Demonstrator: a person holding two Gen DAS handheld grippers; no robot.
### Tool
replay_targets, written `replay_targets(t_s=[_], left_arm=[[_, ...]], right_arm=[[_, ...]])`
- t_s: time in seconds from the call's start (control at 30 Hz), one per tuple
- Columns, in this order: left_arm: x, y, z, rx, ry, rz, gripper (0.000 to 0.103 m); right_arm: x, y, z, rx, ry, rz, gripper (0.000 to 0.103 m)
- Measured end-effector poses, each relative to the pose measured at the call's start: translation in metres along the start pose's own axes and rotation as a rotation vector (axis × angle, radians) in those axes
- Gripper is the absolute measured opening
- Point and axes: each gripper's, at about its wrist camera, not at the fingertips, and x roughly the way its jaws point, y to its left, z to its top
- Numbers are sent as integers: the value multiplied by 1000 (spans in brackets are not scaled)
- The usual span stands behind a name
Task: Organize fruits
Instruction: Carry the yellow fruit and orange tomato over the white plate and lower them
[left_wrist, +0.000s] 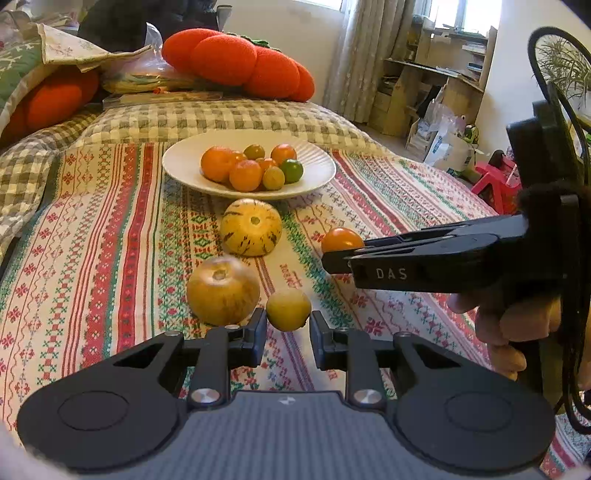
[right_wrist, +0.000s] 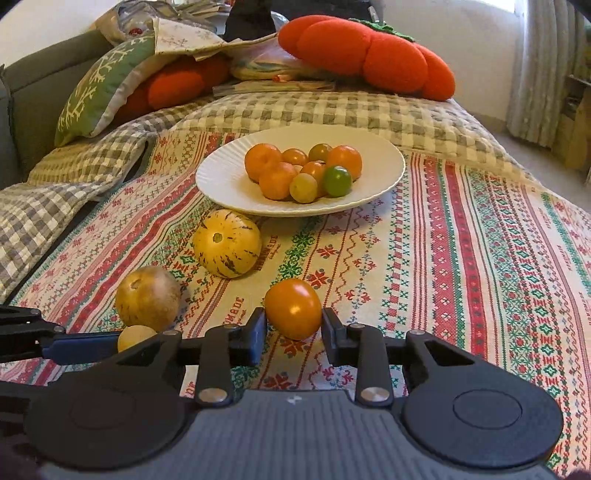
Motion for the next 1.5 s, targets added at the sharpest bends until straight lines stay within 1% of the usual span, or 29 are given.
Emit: replay_targets(t_s=[0.13, 0.43, 0.63, 0.8, 0.97, 1.13, 1.3, 1.5], left_arm=[[-3, 0, 7, -1, -30, -10, 6], [-3, 0, 29, -41, -86, -28, 6], [2, 12, 49, -58, -105, -7, 6], [11, 25, 68, -64, -111, 17, 6], [29, 33, 84, -64, -102, 31, 6], [52, 42, 96, -87, -66, 43, 6], [70, 48, 104, -74, -38, 69, 6], [84, 49, 111, -26, -17, 93, 6]], right_arm=[[-6, -5, 4, 40, -15, 12, 28], [-13, -11, 14, 105, -57, 29, 28], [-15, -13, 24, 120, -92, 39, 28], [-10, -18, 36, 118, -109, 27, 28], [-4, -23, 47, 111, -125, 13, 28], [5, -25, 59, 95, -129, 10, 28], [18, -23, 67, 50, -115, -6, 28], [30, -22, 70, 23, -99, -14, 28]])
